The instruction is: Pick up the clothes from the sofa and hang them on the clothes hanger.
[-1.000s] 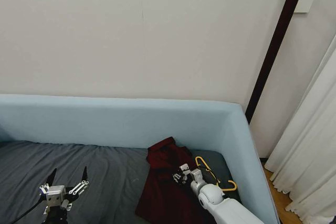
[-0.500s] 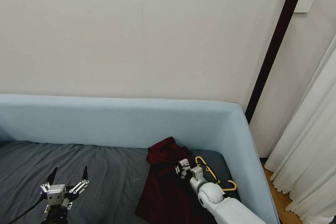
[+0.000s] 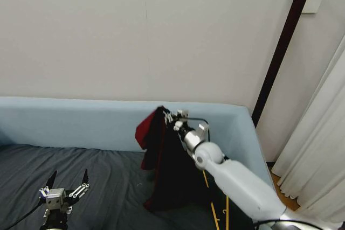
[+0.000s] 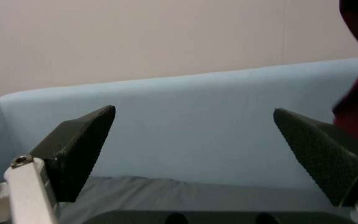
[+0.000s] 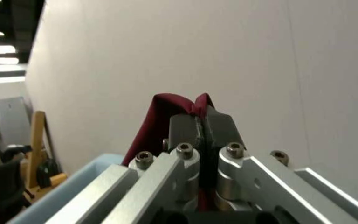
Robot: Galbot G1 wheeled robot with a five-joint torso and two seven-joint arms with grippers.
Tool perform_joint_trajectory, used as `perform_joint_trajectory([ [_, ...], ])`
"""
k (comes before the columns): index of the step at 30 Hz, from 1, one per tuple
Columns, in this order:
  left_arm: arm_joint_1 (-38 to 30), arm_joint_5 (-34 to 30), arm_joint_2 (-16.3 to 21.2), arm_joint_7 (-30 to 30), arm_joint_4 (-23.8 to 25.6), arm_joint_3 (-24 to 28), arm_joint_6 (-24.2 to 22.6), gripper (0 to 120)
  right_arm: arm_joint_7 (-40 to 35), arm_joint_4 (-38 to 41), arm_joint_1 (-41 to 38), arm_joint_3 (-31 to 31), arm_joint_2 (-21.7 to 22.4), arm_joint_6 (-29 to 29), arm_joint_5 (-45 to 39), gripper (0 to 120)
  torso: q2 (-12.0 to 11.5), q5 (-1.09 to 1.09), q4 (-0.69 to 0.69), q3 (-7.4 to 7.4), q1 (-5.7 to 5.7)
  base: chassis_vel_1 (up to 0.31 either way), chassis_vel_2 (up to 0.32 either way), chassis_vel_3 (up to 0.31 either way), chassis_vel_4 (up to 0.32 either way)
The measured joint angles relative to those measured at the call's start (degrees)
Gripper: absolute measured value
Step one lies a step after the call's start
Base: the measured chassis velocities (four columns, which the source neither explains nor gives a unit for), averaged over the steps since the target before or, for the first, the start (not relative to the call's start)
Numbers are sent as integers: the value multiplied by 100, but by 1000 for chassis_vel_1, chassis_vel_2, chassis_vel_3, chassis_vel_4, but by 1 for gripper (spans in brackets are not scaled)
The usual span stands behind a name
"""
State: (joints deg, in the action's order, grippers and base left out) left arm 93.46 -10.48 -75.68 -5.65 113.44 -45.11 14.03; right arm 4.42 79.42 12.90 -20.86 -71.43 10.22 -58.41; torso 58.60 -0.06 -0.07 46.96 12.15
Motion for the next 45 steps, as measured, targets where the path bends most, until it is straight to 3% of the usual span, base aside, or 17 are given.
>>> perform_joint_trajectory([
  [6,12,-2,-28,0,0,-5,27,100,-225,122,-617,-293,-410,12,-379,0,0,0,0,0,0,0,0,0,0],
  [14,24,-1,-85,-3,-3,-22,54,100,-806,1164,-878,-354,-814,-12,-1049,0,1,-1,5,-1,0,0,0,0,0],
  [16,23,9,-110,-4,-8,-19,66,100,-1164,1622,-616,-295,-634,-103,-1357,0,1,2,4,-2,-1,0,0,0,0],
  [19,-4,42,-143,-3,-18,14,70,100,-1237,1724,114,-437,166,-263,-1175,0,0,5,0,-1,0,0,0,0,0],
  [20,-4,42,-143,-3,-18,14,70,100,-1237,1724,114,-437,166,-263,-1175,0,0,5,0,-1,0,0,0,0,0],
  [25,-80,126,-195,2,-29,108,55,100,-868,1075,1778,-485,1496,-764,91,0,-1,8,-5,1,0,0,0,0,0],
  [30,-135,169,-208,4,-74,175,24,100,-341,227,2675,250,1812,-1068,962,0,0,4,0,-1,-1,0,0,0,0],
  [36,-197,178,-169,8,-164,189,7,100,101,-686,3266,821,1788,-1166,1930,0,0,3,0,-1,0,0,0,0,0],
  [42,-244,153,-89,11,-282,143,6,100,21,-842,3531,1018,1738,-1225,2154,0,0,2,1,-1,-1,0,0,0,0],
  [45,-299,40,35,11,-386,70,-2,100,-492,-662,3663,1065,1714,-1460,2307,12,0,2,1,0,-1,0,0,0,0],
])
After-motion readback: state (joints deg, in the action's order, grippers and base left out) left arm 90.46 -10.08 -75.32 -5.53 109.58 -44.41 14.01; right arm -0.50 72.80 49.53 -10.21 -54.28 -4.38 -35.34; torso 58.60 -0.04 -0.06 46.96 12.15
